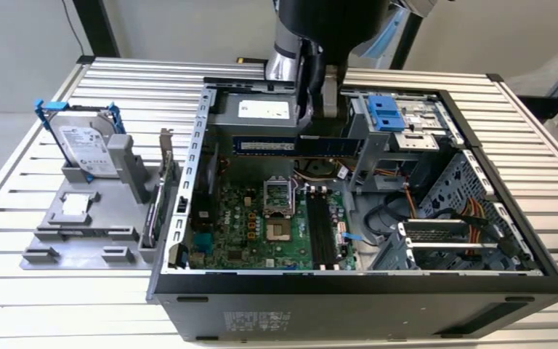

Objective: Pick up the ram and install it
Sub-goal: 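Pick up the ram and move it above insertion slot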

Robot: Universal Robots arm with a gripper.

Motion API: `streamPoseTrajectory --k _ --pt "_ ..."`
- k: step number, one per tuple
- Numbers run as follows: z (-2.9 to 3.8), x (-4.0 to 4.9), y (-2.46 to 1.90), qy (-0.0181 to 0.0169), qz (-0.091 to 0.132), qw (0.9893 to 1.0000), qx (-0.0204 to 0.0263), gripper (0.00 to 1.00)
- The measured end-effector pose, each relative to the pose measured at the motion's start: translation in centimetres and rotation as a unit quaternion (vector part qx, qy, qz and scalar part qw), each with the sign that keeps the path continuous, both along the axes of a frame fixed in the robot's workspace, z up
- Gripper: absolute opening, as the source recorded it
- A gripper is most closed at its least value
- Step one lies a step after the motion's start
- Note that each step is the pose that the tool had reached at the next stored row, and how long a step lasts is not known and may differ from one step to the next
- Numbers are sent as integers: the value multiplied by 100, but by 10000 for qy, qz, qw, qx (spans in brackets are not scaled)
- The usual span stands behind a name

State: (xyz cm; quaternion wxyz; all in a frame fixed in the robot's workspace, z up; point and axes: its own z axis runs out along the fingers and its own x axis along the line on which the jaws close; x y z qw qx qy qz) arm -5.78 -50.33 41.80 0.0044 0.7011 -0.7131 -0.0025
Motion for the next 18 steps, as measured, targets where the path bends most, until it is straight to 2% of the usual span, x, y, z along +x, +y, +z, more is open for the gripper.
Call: streamPoseTrajectory --k 18 --pt "0 103 91 0 -134 9999 0 0"
